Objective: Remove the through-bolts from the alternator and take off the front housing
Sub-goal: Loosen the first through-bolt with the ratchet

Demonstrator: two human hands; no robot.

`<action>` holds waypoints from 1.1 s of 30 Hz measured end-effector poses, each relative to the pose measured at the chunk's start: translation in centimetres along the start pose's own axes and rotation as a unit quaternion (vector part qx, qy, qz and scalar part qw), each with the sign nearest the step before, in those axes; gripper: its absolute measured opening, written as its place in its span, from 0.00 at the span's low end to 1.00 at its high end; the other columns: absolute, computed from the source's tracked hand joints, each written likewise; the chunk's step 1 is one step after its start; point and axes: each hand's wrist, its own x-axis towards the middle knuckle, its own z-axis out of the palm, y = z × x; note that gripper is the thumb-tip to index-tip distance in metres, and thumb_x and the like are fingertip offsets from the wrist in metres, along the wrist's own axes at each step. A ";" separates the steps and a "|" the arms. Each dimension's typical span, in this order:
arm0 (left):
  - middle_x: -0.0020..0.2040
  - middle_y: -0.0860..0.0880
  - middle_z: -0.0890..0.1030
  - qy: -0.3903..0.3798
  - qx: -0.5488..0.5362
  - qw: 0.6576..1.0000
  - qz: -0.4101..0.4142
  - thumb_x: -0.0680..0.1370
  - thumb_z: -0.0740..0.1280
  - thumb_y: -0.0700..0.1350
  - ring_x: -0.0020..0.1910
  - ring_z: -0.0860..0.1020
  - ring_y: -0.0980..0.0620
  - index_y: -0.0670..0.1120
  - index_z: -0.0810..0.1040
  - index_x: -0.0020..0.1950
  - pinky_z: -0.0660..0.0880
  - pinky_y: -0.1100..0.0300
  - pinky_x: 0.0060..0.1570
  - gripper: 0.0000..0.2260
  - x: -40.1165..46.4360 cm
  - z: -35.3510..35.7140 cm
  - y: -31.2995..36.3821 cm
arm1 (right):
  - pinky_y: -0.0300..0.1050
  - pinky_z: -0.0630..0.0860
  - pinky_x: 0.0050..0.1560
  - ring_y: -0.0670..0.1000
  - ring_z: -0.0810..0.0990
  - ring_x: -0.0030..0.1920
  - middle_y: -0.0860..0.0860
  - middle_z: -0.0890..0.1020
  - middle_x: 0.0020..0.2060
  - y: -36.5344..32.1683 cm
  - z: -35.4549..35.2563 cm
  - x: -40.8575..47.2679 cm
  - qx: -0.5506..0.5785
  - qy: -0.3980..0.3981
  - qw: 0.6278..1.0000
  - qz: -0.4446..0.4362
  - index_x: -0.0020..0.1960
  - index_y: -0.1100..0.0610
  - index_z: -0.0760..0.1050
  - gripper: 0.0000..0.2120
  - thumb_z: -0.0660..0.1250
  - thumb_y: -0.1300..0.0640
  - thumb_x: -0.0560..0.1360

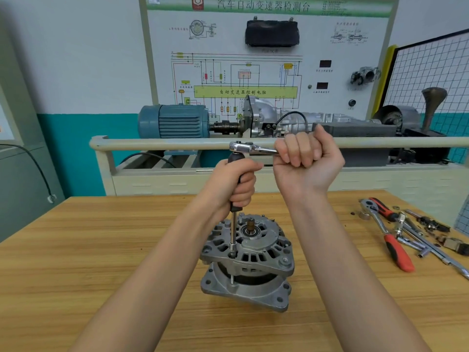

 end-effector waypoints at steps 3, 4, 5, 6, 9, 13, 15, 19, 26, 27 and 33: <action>0.19 0.53 0.57 0.078 0.039 0.996 0.023 0.77 0.61 0.37 0.16 0.53 0.56 0.48 0.59 0.27 0.52 0.69 0.19 0.20 0.3 0.9 -0.3 | 0.41 0.59 0.26 0.46 0.58 0.20 0.46 0.61 0.16 0.5 0.9 -1.8 -0.158 -0.062 0.980 -0.107 0.20 0.53 0.62 0.27 0.52 0.62 0.78; 0.19 0.53 0.57 0.101 0.046 0.993 0.028 0.76 0.61 0.37 0.16 0.53 0.55 0.48 0.59 0.27 0.52 0.69 0.20 0.20 0.4 1.2 -0.4 | 0.42 0.58 0.27 0.46 0.58 0.20 0.46 0.61 0.17 0.9 1.3 -2.3 -0.202 -0.085 0.965 -0.146 0.21 0.53 0.63 0.26 0.53 0.63 0.77; 0.19 0.53 0.57 0.121 0.049 0.991 0.033 0.75 0.61 0.36 0.17 0.53 0.55 0.48 0.60 0.27 0.52 0.69 0.21 0.19 0.4 1.4 -0.4 | 0.43 0.56 0.27 0.47 0.59 0.20 0.47 0.62 0.17 1.3 1.7 -2.6 -0.235 -0.104 0.949 -0.182 0.22 0.54 0.63 0.24 0.54 0.64 0.76; 0.19 0.53 0.58 0.137 0.050 0.989 0.037 0.75 0.61 0.36 0.17 0.53 0.55 0.48 0.60 0.27 0.52 0.69 0.21 0.19 0.5 1.6 -0.5 | 0.44 0.56 0.27 0.47 0.59 0.21 0.47 0.62 0.18 1.7 1.9 -2.9 -0.259 -0.117 0.936 -0.209 0.24 0.54 0.63 0.22 0.54 0.65 0.75; 0.19 0.52 0.58 0.165 0.046 0.984 0.057 0.74 0.62 0.35 0.18 0.53 0.54 0.48 0.60 0.28 0.52 0.68 0.22 0.18 0.2 1.6 -0.6 | 0.43 0.55 0.27 0.47 0.58 0.20 0.47 0.62 0.17 2.1 2.1 -2.9 -0.265 -0.135 0.931 -0.210 0.23 0.54 0.61 0.22 0.54 0.66 0.74; 0.19 0.51 0.59 0.116 0.040 0.989 0.086 0.74 0.64 0.35 0.18 0.55 0.54 0.46 0.61 0.27 0.55 0.67 0.21 0.19 -0.7 0.3 -0.6 | 0.40 0.58 0.25 0.47 0.54 0.21 0.46 0.62 0.15 0.8 1.4 -1.4 -0.134 -0.122 0.982 -0.057 0.19 0.53 0.63 0.24 0.55 0.62 0.74; 0.19 0.50 0.62 0.058 0.039 0.993 0.093 0.73 0.66 0.35 0.18 0.58 0.53 0.46 0.64 0.26 0.58 0.65 0.21 0.19 -1.2 -0.3 -0.3 | 0.39 0.57 0.23 0.47 0.52 0.22 0.47 0.61 0.15 0.3 0.8 -0.2 -0.034 -0.080 0.996 0.021 0.19 0.54 0.61 0.23 0.56 0.60 0.73; 0.21 0.48 0.65 -0.011 0.050 0.995 0.082 0.69 0.68 0.38 0.18 0.61 0.52 0.46 0.66 0.25 0.60 0.64 0.23 0.15 -1.1 -0.2 0.6 | 0.38 0.54 0.22 0.45 0.50 0.22 0.48 0.59 0.14 0.2 -0.4 1.5 0.110 0.013 0.990 0.091 0.20 0.55 0.59 0.23 0.57 0.60 0.73; 0.19 0.52 0.59 0.064 0.027 0.994 0.079 0.78 0.63 0.37 0.17 0.54 0.56 0.47 0.60 0.27 0.53 0.69 0.20 0.21 -0.1 0.9 0.1 | 0.39 0.58 0.23 0.46 0.56 0.19 0.47 0.60 0.15 -0.2 0.4 -0.9 -0.041 -0.023 0.998 -0.031 0.19 0.53 0.61 0.24 0.55 0.61 0.74; 0.19 0.53 0.59 0.093 0.034 0.991 0.085 0.77 0.63 0.37 0.17 0.55 0.55 0.48 0.60 0.28 0.54 0.68 0.20 0.20 0.0 1.1 0.0 | 0.40 0.58 0.24 0.47 0.56 0.20 0.47 0.60 0.16 0.1 0.9 -1.5 -0.105 -0.053 0.991 -0.068 0.19 0.53 0.62 0.25 0.54 0.61 0.75; 0.20 0.53 0.61 0.187 0.054 0.974 0.119 0.74 0.62 0.34 0.19 0.56 0.55 0.47 0.61 0.29 0.54 0.67 0.21 0.17 -0.1 1.7 -0.5 | 0.42 0.57 0.28 0.46 0.61 0.21 0.49 0.61 0.19 2.6 2.3 -4.1 -0.306 -0.187 0.900 -0.246 0.25 0.50 0.65 0.19 0.58 0.63 0.73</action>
